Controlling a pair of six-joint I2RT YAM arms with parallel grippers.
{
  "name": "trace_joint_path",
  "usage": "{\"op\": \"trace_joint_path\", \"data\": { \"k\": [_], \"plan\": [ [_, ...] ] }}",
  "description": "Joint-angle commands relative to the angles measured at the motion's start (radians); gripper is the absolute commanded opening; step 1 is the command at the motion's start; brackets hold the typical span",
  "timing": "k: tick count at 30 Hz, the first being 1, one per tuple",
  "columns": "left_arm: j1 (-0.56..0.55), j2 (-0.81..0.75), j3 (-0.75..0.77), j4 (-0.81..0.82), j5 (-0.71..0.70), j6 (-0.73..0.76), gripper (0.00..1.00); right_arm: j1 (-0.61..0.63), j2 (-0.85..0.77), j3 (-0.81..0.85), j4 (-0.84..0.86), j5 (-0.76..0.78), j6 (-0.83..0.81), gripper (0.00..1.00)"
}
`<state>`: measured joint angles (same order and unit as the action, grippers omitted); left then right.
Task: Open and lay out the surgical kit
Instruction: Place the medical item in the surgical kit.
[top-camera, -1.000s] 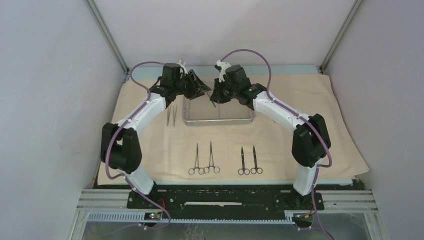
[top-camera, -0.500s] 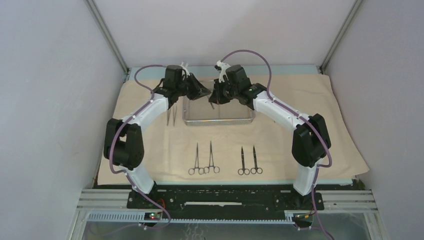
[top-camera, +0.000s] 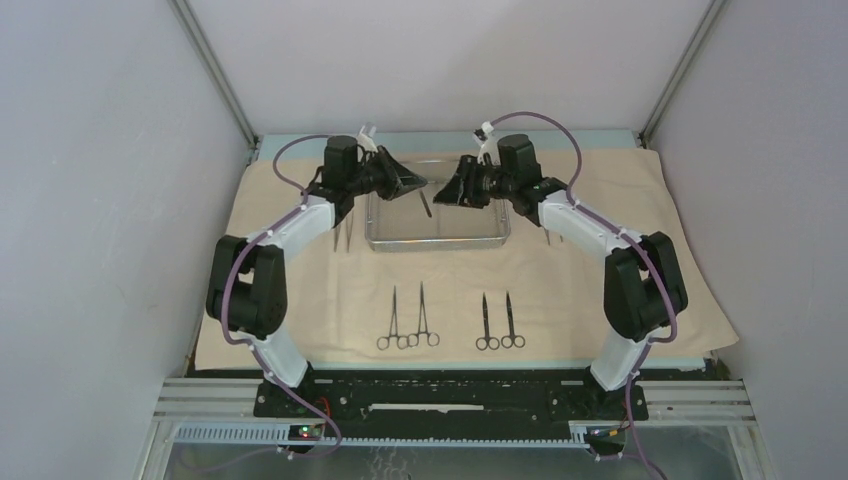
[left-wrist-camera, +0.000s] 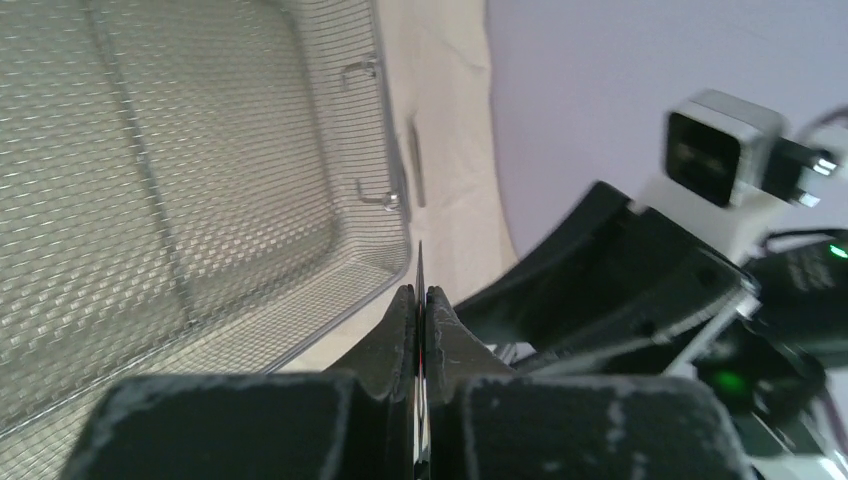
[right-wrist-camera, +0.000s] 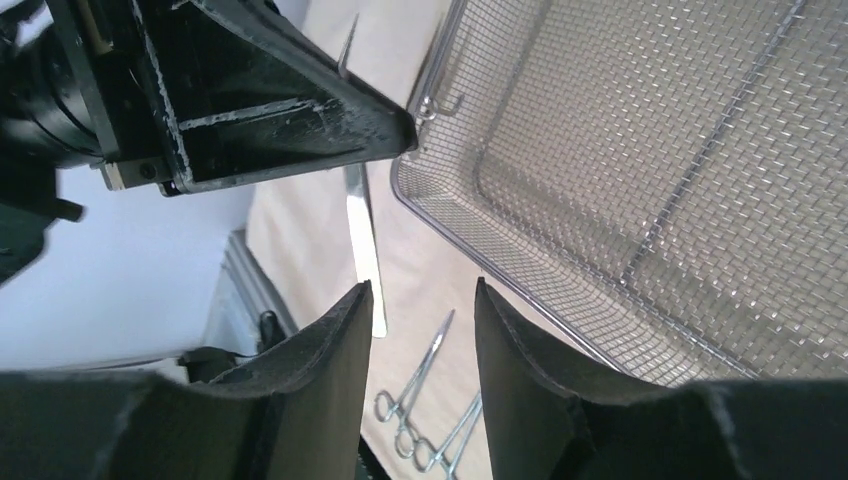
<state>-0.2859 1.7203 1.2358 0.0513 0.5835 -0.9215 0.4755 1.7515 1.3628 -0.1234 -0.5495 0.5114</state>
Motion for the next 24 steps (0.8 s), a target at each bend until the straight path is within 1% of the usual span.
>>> {"op": "trace_joint_path", "data": {
  "k": [1,5,7,9,10,14,17,20,24],
  "plan": [
    [0.011,0.008,-0.056,0.297,0.156,-0.142,0.0,-0.014,-0.015,-0.035,0.261,-0.18,0.174,0.49],
    [0.02,0.032,-0.078,0.395,0.195,-0.188,0.0,-0.026,0.031,-0.05,0.413,-0.258,0.301,0.46],
    [0.022,0.044,-0.093,0.46,0.212,-0.227,0.0,-0.033,0.041,-0.061,0.445,-0.273,0.335,0.45],
    [0.022,0.06,-0.114,0.559,0.231,-0.288,0.0,-0.041,0.039,-0.076,0.463,-0.282,0.354,0.45],
    [0.022,0.068,-0.122,0.609,0.235,-0.315,0.0,-0.042,0.039,-0.082,0.465,-0.285,0.355,0.43],
    [0.024,0.091,-0.124,0.699,0.241,-0.364,0.0,-0.049,0.024,-0.115,0.473,-0.293,0.355,0.35],
    [0.025,0.092,-0.128,0.716,0.242,-0.371,0.0,-0.052,0.018,-0.131,0.471,-0.296,0.354,0.27],
    [0.025,0.096,-0.125,0.721,0.251,-0.372,0.0,-0.052,0.017,-0.131,0.487,-0.313,0.366,0.24],
    [0.025,0.116,-0.107,0.724,0.27,-0.372,0.0,-0.065,0.017,-0.132,0.469,-0.313,0.356,0.14]
  ]
}}
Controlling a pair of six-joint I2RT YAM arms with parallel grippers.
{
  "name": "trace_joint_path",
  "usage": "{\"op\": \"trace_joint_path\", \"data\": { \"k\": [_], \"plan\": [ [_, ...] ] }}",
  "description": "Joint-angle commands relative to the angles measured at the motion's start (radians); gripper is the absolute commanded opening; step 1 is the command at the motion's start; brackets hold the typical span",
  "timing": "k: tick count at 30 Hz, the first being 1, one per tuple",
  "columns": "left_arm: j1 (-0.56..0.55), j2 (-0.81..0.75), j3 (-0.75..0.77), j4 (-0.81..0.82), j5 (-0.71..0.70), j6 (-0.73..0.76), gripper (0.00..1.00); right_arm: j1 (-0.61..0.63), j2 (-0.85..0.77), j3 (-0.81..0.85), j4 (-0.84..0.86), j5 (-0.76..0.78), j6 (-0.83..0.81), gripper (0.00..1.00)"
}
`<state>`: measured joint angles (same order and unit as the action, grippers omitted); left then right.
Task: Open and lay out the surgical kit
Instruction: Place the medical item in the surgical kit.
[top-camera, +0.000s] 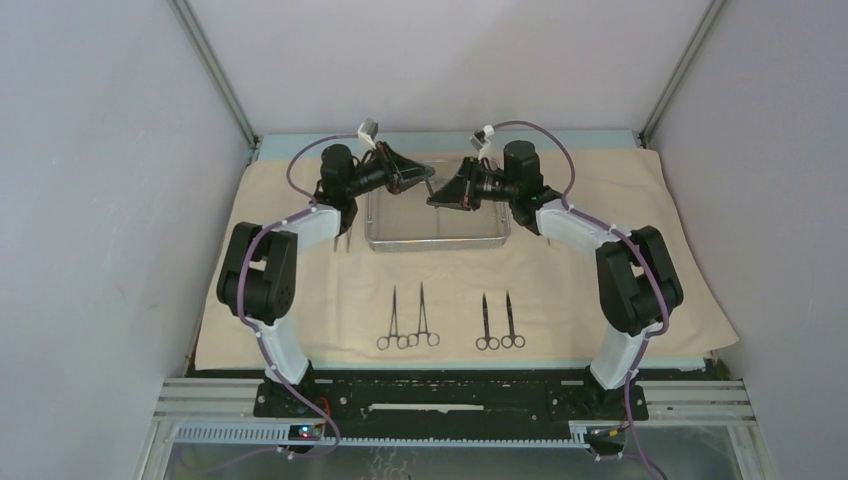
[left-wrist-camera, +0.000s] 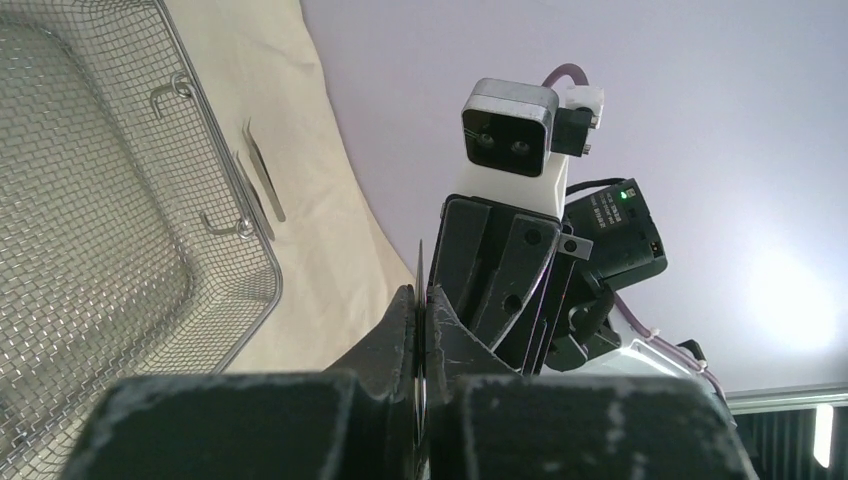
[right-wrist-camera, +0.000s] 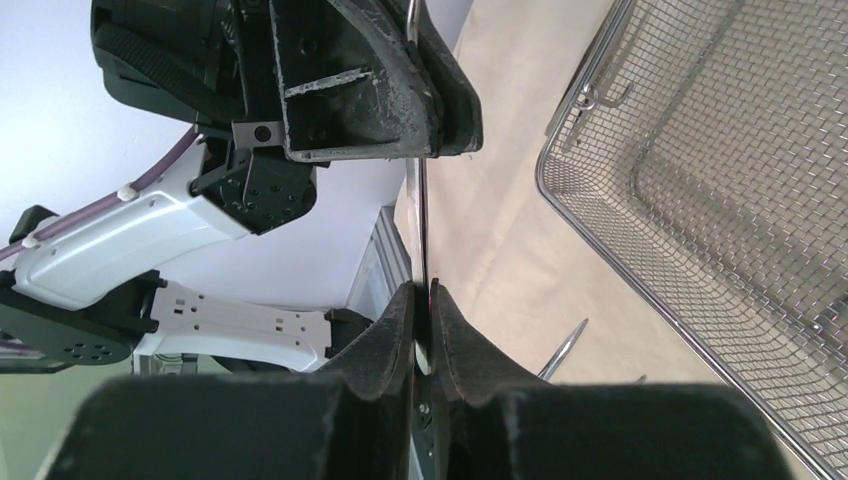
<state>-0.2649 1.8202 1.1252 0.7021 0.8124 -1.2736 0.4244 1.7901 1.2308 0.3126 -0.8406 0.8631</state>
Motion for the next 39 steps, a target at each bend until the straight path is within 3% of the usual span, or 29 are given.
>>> {"op": "trace_joint_path", "data": {
  "k": [1,6,8,9,13,16,20,24,32,39],
  "plan": [
    [0.004,0.022,0.007,0.078,0.047,-0.026,0.0,-0.017,-0.021,0.0,0.034,-0.026,0.005,0.12],
    [0.0,0.033,0.003,0.113,0.057,-0.044,0.0,-0.021,-0.033,-0.001,0.004,-0.017,-0.026,0.16],
    [0.0,0.029,-0.009,0.121,0.053,-0.049,0.05,-0.02,-0.039,-0.001,-0.016,-0.006,-0.04,0.08],
    [0.0,0.027,-0.012,0.122,0.053,-0.05,0.08,-0.019,-0.041,0.0,-0.026,0.001,-0.049,0.01],
    [0.0,0.003,-0.011,0.07,0.036,-0.028,0.34,-0.019,-0.058,0.0,-0.091,0.044,-0.099,0.0],
    [0.001,-0.042,0.012,-0.123,-0.006,0.093,0.52,-0.019,-0.087,0.0,-0.168,0.106,-0.175,0.0],
    [0.001,-0.11,0.088,-0.509,-0.116,0.343,0.72,-0.021,-0.137,0.0,-0.284,0.204,-0.287,0.0],
    [0.001,-0.174,0.105,-0.688,-0.22,0.45,0.9,-0.014,-0.188,-0.001,-0.389,0.323,-0.378,0.0],
    [-0.008,-0.335,0.027,-0.948,-0.383,0.548,0.94,-0.02,-0.273,0.0,-0.577,0.657,-0.559,0.0],
    [-0.078,-0.475,-0.025,-1.072,-0.432,0.66,0.96,-0.151,-0.286,0.0,-0.738,0.793,-0.667,0.0]
  ]
}}
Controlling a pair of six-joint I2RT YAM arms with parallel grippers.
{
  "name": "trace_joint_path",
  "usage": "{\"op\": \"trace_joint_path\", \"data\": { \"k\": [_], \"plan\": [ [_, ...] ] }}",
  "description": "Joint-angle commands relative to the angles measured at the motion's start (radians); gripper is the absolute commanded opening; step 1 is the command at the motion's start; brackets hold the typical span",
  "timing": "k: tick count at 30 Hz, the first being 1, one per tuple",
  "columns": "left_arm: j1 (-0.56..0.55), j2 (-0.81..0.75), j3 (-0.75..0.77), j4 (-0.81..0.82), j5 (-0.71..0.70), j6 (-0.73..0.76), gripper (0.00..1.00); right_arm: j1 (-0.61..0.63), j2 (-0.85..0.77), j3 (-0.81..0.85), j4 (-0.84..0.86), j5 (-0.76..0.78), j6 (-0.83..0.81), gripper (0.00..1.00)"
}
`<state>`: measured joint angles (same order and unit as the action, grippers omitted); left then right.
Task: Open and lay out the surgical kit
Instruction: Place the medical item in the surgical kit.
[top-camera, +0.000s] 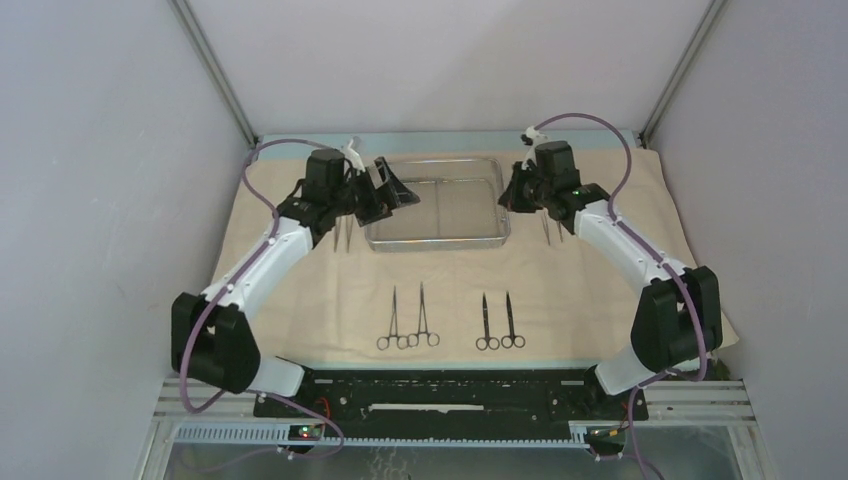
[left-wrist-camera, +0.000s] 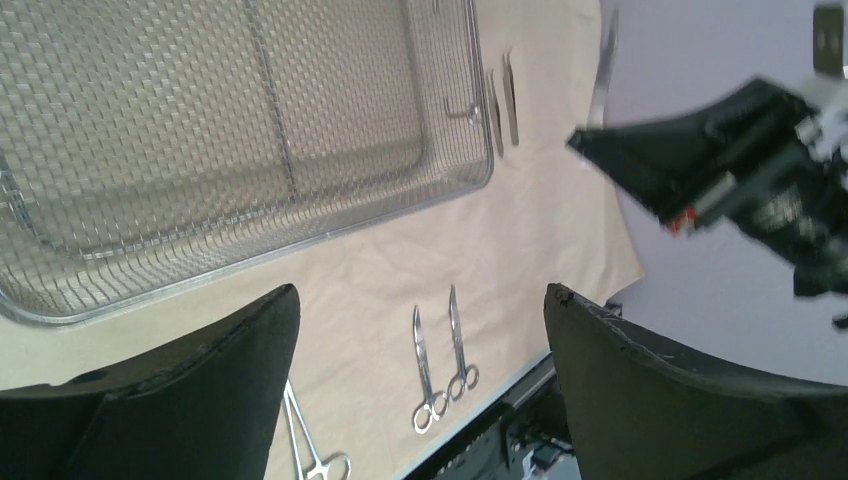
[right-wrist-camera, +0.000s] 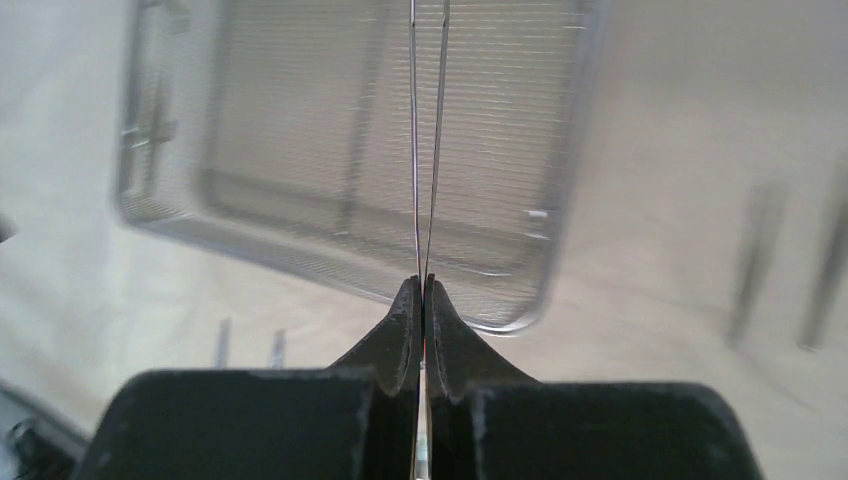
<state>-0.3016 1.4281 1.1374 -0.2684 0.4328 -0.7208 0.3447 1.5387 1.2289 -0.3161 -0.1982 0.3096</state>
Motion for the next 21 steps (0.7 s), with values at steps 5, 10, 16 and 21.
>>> {"op": "trace_joint_path", "data": {
  "k": [5,10,16,21],
  "plan": [
    [-0.065,-0.146,-0.094,-0.106,-0.03,0.132,0.96,-0.19,-0.043,-0.017,-0.098,0.193,-0.22,0.0],
    [-0.111,-0.183,-0.115,-0.103,-0.014,0.136,0.96,-0.294,-0.003,-0.02,-0.044,0.163,-0.279,0.0],
    [-0.138,-0.199,-0.123,-0.101,-0.007,0.129,0.96,-0.368,0.088,-0.023,-0.003,0.151,-0.357,0.0],
    [-0.139,-0.204,-0.121,-0.101,0.004,0.128,0.96,-0.418,0.172,-0.022,-0.001,0.124,-0.391,0.0]
  ]
}}
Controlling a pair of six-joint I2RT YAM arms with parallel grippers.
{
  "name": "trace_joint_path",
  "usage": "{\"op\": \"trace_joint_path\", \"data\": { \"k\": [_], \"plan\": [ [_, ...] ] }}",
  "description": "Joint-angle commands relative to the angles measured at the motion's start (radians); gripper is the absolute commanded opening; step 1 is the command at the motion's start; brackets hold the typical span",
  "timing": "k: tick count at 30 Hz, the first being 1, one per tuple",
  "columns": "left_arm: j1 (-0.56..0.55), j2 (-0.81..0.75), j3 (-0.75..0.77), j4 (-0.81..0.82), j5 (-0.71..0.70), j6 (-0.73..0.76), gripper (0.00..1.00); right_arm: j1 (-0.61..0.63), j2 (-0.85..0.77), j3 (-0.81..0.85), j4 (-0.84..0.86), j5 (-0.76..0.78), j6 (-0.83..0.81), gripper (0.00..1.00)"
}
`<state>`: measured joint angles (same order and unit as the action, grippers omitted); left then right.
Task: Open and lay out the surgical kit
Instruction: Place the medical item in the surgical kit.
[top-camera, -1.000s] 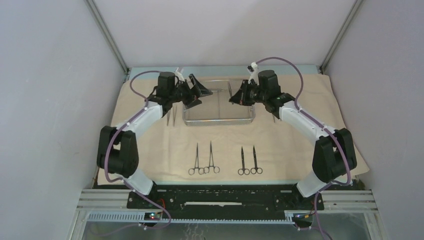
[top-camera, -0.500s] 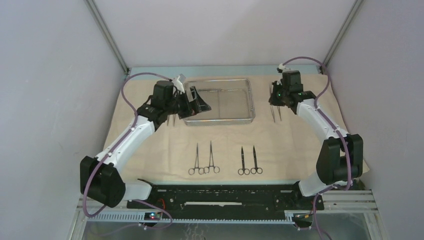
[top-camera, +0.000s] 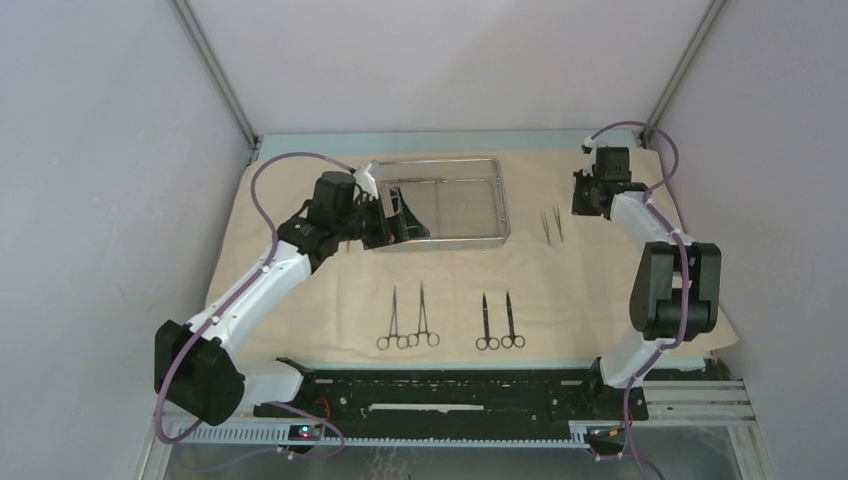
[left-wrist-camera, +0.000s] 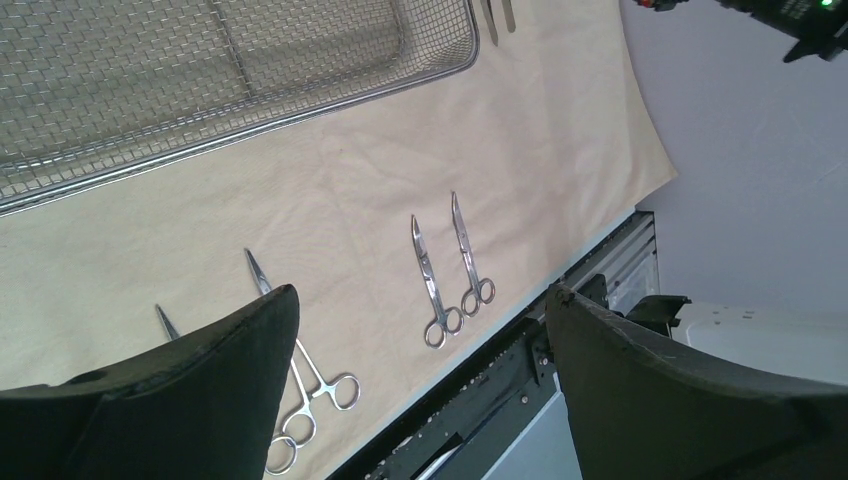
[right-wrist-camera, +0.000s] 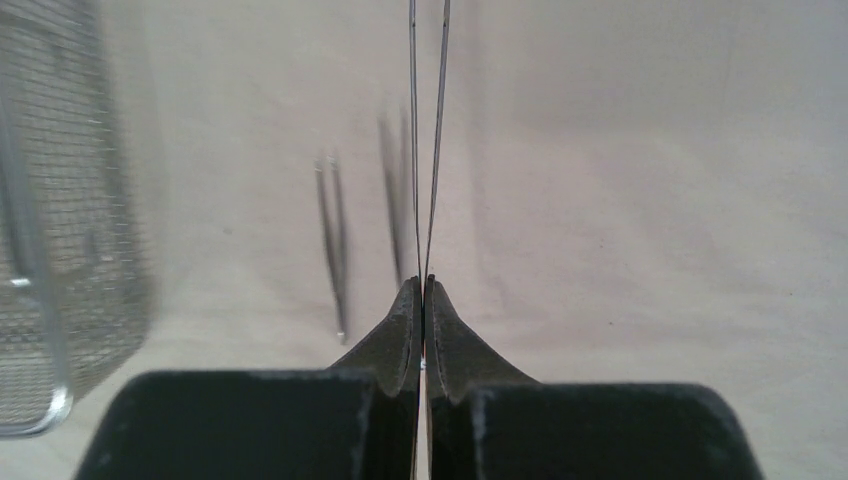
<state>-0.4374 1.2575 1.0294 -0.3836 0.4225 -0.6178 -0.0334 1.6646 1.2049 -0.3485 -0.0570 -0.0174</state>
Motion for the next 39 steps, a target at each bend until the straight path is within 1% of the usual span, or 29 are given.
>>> {"op": "trace_joint_path", "data": {
  "k": [1,7,11,14,20,25,33,34,39],
  "plan": [
    [-0.003,-0.033,-0.013,0.013,0.013,0.027,0.97,-0.049,0.062,0.001,0.028,-0.019,-0.072,0.0],
    [-0.001,-0.025,-0.011,0.011,0.021,0.026,0.97,-0.099,0.141,0.001,0.025,-0.056,-0.082,0.0],
    [0.002,-0.012,-0.01,0.011,0.03,0.026,0.97,-0.093,0.171,0.028,0.007,-0.06,-0.093,0.0],
    [0.003,-0.005,-0.009,0.011,0.036,0.026,0.97,-0.085,0.192,0.055,-0.033,-0.027,-0.124,0.0],
    [0.014,0.004,-0.009,0.015,0.048,0.021,0.97,-0.052,0.212,0.074,-0.058,0.0,-0.148,0.0],
    [0.018,0.01,-0.012,0.017,0.049,0.021,0.97,-0.036,0.267,0.119,-0.102,0.007,-0.146,0.0],
    [0.025,0.022,-0.012,0.018,0.056,0.02,0.97,-0.031,0.285,0.125,-0.139,0.006,-0.134,0.0],
    [0.025,0.023,-0.012,0.019,0.057,0.019,0.97,-0.032,0.285,0.124,-0.143,0.007,-0.136,0.01],
    [0.029,0.025,-0.014,0.022,0.06,0.015,0.97,-0.033,0.282,0.125,-0.161,0.011,-0.124,0.14]
  ]
}}
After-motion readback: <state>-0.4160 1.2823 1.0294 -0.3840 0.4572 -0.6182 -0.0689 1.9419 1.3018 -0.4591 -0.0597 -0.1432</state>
